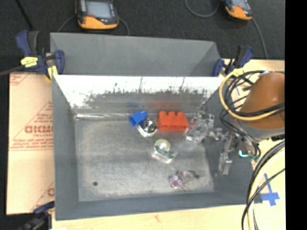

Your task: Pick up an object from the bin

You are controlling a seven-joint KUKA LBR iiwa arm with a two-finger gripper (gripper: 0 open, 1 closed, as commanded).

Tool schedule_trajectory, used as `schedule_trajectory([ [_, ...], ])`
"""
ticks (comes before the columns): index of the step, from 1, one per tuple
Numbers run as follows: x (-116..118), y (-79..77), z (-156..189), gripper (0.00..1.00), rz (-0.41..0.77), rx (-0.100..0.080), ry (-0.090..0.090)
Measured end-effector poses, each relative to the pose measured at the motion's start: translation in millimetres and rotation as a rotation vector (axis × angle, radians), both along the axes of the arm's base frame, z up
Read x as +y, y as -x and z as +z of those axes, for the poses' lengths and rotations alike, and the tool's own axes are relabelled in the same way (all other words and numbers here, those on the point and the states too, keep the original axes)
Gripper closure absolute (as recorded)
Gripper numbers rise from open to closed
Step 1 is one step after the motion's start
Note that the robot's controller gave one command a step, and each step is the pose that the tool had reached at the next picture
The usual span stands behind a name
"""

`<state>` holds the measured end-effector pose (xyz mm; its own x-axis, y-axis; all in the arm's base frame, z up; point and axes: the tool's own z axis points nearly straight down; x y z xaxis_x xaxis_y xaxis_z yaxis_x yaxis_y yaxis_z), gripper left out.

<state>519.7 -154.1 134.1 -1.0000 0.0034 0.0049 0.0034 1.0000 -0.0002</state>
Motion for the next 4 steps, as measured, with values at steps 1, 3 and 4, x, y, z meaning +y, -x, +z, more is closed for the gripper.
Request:
schedule_trajectory([
  [1,46,24.1,-66,0.0,0.098,-0.004,-0.001],
  [3,69,43.7,-63,1.0,0.109,-0.012,0.003],
  [4,71,46.3,39,1.0,0.118,-0.015,0.003],
])
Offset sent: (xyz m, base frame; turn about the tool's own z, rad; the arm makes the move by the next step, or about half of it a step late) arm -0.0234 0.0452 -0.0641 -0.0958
